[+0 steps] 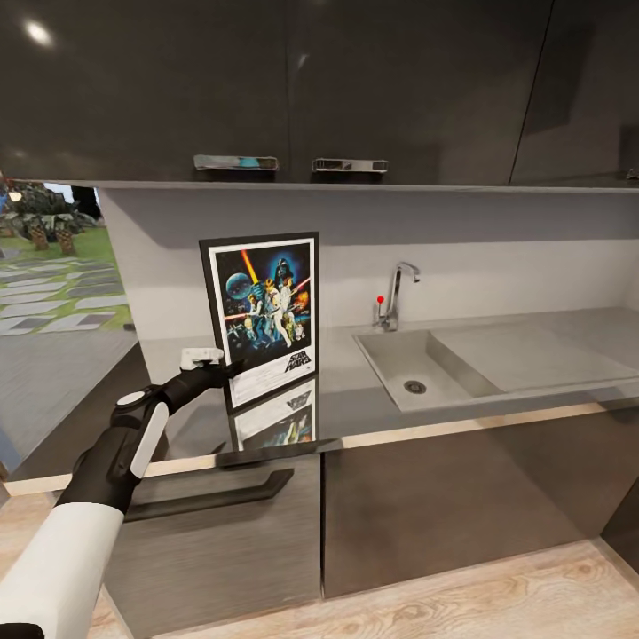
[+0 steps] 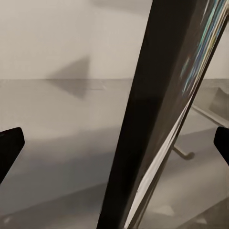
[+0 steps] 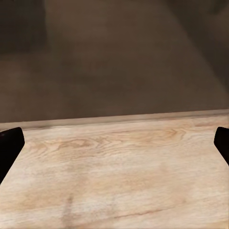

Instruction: Pick up the poster from the kitchen countertop and hang it on one of the wall nails in the kitchen.

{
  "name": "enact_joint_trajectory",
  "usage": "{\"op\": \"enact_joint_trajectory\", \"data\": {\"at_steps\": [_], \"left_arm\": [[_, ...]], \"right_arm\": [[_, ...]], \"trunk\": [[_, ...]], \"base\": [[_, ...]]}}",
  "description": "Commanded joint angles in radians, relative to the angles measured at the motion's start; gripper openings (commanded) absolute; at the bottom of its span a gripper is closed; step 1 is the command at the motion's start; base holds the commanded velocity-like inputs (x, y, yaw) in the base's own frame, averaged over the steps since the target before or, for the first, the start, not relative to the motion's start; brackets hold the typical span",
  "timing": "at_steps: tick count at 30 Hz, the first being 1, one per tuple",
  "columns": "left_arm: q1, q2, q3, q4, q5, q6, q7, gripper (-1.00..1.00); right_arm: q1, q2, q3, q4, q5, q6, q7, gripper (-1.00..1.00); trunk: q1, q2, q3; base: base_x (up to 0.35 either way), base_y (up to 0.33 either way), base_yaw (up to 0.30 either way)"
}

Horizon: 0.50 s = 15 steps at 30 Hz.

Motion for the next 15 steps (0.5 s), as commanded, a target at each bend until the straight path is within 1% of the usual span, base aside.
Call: {"op": "enact_joint_trajectory", "data": {"at_steps": [1,5,6,15], "left_arm": [[-0.001,0.0,0.0,-0.001,0.009,0.01,-0.003,1.0],[-0.001,-0.001,-0.003,-0.002,0.009,0.012,-0.003,1.0],[-0.001,-0.001,-0.003,-0.002,0.009,0.013,-0.003,-1.0],[-0.001,-0.002,-0.004,-0.003,0.009,0.015,-0.004,-1.0]], "right_arm": [[0.0,0.0,0.0,-0.001,-0.002,-0.002,0.0,1.0],[0.0,0.0,0.001,0.003,-0.002,-0.001,0.0,1.0],[0.0,0.0,0.001,0.01,-0.003,-0.001,0.0,1.0],[0.0,0.0,0.002,0.034,-0.002,-0.002,0.0,1.0]], "trunk": [[0.0,-0.001,-0.001],[0.0,-0.001,-0.001],[0.0,-0.001,-0.001],[0.0,-0.001,-0.001]], "base": [[0.002,0.0,0.0],[0.001,0.0,0.0],[0.0,0.0,0.0],[0.0,0.0,0.0]]}}
